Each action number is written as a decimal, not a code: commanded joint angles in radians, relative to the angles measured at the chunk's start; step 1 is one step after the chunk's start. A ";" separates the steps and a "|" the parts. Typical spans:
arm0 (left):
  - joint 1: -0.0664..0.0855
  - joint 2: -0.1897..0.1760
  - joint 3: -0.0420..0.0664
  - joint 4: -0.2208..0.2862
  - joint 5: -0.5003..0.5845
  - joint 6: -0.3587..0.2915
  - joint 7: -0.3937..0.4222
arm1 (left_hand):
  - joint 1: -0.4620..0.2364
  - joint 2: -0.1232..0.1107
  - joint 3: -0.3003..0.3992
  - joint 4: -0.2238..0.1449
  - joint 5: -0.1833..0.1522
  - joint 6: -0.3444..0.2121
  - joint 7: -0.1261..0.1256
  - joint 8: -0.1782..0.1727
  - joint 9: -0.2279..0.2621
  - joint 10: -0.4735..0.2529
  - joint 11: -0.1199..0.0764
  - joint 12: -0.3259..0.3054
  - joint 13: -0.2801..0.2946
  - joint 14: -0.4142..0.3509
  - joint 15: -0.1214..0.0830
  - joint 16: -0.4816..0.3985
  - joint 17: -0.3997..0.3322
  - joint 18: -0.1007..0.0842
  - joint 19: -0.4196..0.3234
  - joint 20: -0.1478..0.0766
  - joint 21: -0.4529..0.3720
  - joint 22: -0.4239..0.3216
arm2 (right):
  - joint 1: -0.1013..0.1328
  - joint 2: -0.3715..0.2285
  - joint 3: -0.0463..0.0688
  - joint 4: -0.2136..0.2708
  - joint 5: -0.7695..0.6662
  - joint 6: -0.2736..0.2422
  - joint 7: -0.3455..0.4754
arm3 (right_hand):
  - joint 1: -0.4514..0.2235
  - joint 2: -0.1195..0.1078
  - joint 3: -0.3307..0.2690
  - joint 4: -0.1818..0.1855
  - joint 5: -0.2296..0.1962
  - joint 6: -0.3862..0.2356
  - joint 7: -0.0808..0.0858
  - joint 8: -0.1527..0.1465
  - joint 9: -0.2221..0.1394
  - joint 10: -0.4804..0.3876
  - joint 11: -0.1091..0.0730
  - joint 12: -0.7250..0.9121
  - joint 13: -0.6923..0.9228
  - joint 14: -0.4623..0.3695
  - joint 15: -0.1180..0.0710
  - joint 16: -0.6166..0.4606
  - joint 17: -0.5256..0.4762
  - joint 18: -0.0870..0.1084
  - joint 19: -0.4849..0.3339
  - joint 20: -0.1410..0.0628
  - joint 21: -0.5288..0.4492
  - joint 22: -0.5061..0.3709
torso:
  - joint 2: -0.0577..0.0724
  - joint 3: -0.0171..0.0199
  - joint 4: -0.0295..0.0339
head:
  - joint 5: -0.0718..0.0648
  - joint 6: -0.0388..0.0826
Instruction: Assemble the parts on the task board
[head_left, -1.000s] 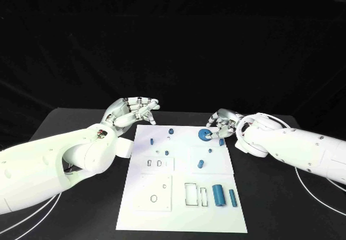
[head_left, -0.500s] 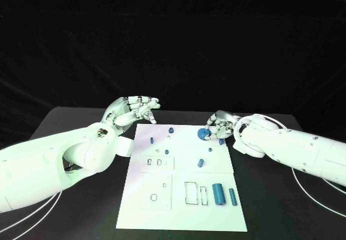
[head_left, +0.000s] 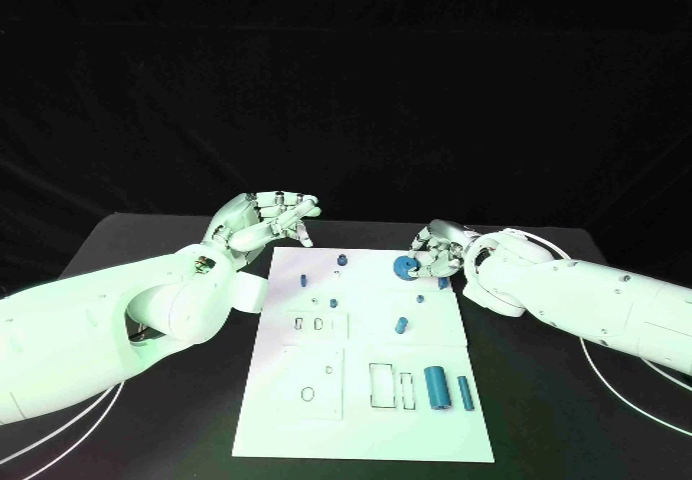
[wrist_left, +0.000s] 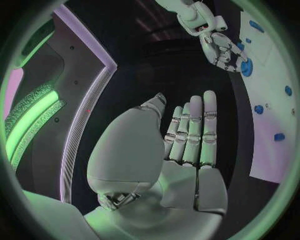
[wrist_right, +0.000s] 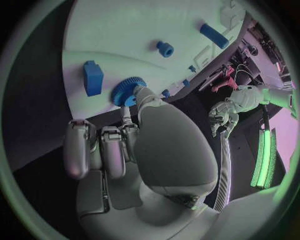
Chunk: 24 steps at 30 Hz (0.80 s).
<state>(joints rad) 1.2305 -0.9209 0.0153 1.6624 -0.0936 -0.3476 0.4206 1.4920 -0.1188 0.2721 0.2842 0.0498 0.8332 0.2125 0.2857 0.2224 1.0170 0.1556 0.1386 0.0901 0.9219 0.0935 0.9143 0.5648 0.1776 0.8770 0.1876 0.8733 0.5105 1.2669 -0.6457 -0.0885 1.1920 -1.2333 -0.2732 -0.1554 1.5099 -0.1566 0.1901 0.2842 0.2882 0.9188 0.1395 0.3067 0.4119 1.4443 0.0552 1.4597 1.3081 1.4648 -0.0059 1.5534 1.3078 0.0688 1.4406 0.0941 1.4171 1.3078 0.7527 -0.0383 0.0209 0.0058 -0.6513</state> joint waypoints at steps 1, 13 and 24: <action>0.001 0.001 0.001 0.001 0.003 0.019 0.004 | -0.003 -0.004 0.004 0.000 0.001 -0.008 0.008 0.006 0.002 -0.003 0.004 0.004 0.002 0.001 0.001 0.007 0.001 0.004 -0.005 0.002 0.003 0.001 | -0.002 0.003 -0.001 0.013 -0.108 -0.071 -0.045 | 0.009 0.002 0.022 0.000 -0.002 0.022 -0.008 0.014 0.006 0.010 -0.004 0.007 0.110 0.096 -0.009 0.005 0.219 -0.021 0.011 0.000 0.007 0.086 | 0.000 0.0010 0.0005 | -0.001 0.001; 0.001 0.001 0.001 -0.003 0.003 0.023 0.002 | -0.003 -0.004 0.004 0.000 0.001 -0.008 0.008 0.006 0.002 -0.003 0.004 0.004 0.002 0.001 0.001 0.007 0.001 0.004 -0.005 0.002 0.003 0.001 | -0.005 -0.016 0.002 0.149 -0.283 -0.231 -0.121 | -0.020 -0.024 0.063 0.003 0.010 0.040 -0.016 0.017 0.010 0.023 -0.011 0.016 0.125 0.098 -0.016 0.007 0.227 -0.027 0.026 -0.007 0.026 0.110 | -0.001 0.0000 0.0005 | 0.001 0.006; 0.001 0.003 0.001 -0.005 0.003 0.025 0.000 | -0.003 -0.005 0.005 0.001 0.000 -0.007 0.008 0.007 0.003 -0.003 0.004 0.005 0.002 0.000 0.001 0.009 0.001 0.004 -0.011 0.002 0.011 0.006 | -0.002 0.040 0.003 0.209 -0.335 -0.238 -0.143 | -0.034 -0.031 0.075 0.003 0.010 0.040 -0.016 0.015 0.011 0.027 -0.012 0.018 0.129 0.099 -0.017 0.008 0.229 -0.029 0.032 -0.008 0.032 0.119 | 0.001 -0.0006 0.0006 | 0.007 0.005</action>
<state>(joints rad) 1.2305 -0.9206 0.0153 1.6566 -0.0933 -0.3423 0.4166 1.4920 -0.1188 0.2721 0.2842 0.0498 0.8331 0.2124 0.2895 0.2244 1.0171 0.1555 0.1386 0.0919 0.9219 0.0935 0.9202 0.5648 0.1776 0.8734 0.1912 0.8813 0.5150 1.2649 -0.6136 -0.0849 1.4002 -1.5176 -0.4934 -0.2788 1.4844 -0.1902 0.2591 0.2868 0.2926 0.9389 0.1404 0.3213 0.4150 1.4597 0.0428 1.4716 1.3078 1.4683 -0.0166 1.5572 1.3075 0.0531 1.4594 0.0894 1.4426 1.3074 0.7524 -0.0385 0.0216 0.0103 -0.6449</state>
